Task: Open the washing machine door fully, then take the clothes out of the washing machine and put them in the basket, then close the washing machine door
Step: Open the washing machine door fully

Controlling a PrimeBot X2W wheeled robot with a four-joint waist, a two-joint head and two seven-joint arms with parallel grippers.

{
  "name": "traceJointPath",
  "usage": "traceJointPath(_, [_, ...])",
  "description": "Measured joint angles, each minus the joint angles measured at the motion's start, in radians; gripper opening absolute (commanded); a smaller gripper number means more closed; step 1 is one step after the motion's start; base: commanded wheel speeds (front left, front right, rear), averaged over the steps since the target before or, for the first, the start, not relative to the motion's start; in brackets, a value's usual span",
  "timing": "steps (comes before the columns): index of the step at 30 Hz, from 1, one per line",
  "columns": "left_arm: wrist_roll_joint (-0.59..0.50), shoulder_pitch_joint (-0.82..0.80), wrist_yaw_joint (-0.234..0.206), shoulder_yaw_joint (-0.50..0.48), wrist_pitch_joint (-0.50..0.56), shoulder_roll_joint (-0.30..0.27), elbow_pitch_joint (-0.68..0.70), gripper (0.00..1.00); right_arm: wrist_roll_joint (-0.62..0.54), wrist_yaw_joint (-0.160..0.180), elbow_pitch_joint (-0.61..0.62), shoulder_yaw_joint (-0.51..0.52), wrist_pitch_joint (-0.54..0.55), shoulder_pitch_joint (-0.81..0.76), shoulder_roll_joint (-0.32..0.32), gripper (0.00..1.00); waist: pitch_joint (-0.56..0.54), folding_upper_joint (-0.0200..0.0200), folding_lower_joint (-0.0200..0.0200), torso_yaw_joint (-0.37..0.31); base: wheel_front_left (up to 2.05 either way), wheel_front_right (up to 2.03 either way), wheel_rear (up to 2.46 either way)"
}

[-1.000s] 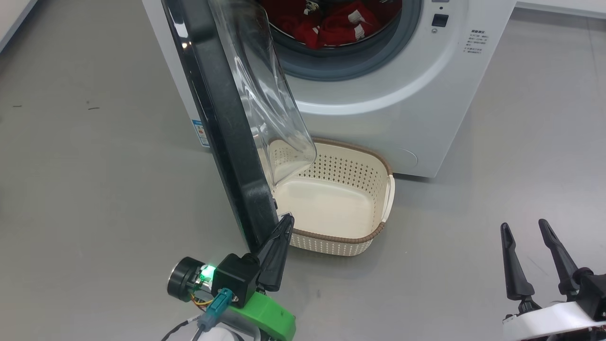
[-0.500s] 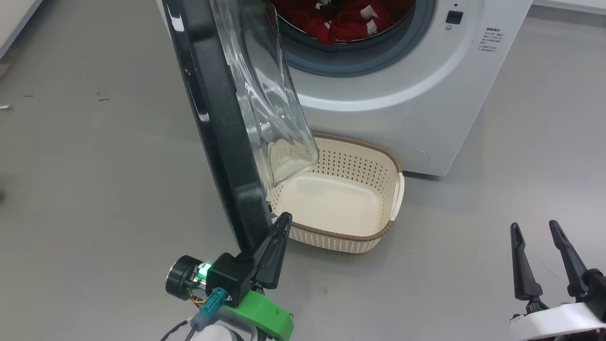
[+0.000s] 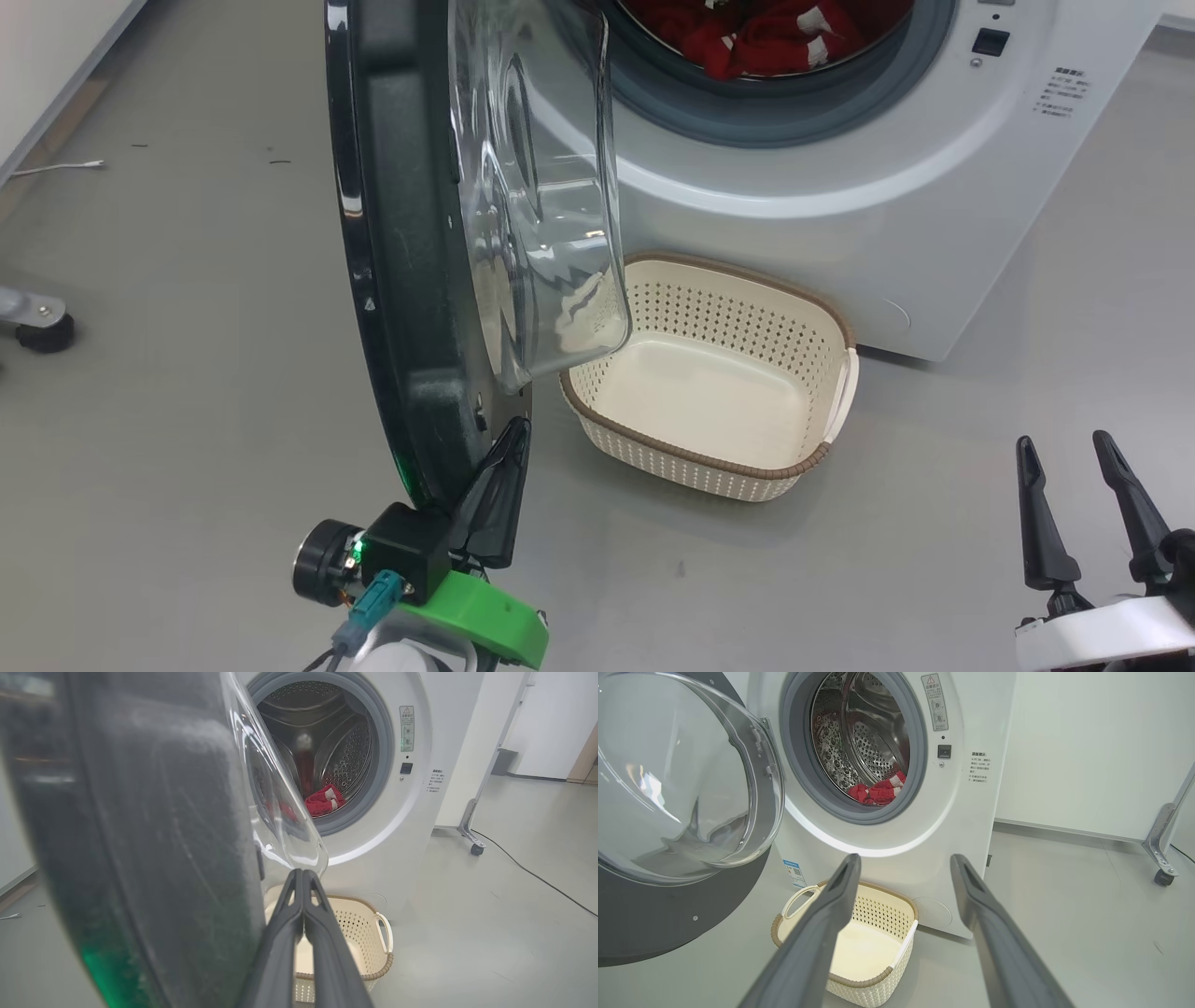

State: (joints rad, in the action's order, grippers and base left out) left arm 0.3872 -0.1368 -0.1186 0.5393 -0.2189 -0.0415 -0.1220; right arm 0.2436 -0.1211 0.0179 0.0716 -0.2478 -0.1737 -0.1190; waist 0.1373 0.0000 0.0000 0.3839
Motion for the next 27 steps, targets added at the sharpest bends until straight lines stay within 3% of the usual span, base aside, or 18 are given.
traceJointPath(13, [0.005, 0.036, 0.0, -0.092, -0.013, 0.001, -0.018, 0.0, -0.005, 0.0, -0.001, -0.001, 0.0, -0.003, 0.002, 1.0, -0.008, 0.0, 0.0, 0.076, 0.0, 0.0, 0.0])
traceJointPath(27, [-0.019, 0.042, 0.0, -0.218, -0.021, 0.003, -0.043, 0.0, -0.009, -0.001, -0.008, -0.039, 0.0, -0.002, 0.009, 1.0, -0.015, 0.0, 0.0, 0.067, 0.0, 0.0, 0.0])
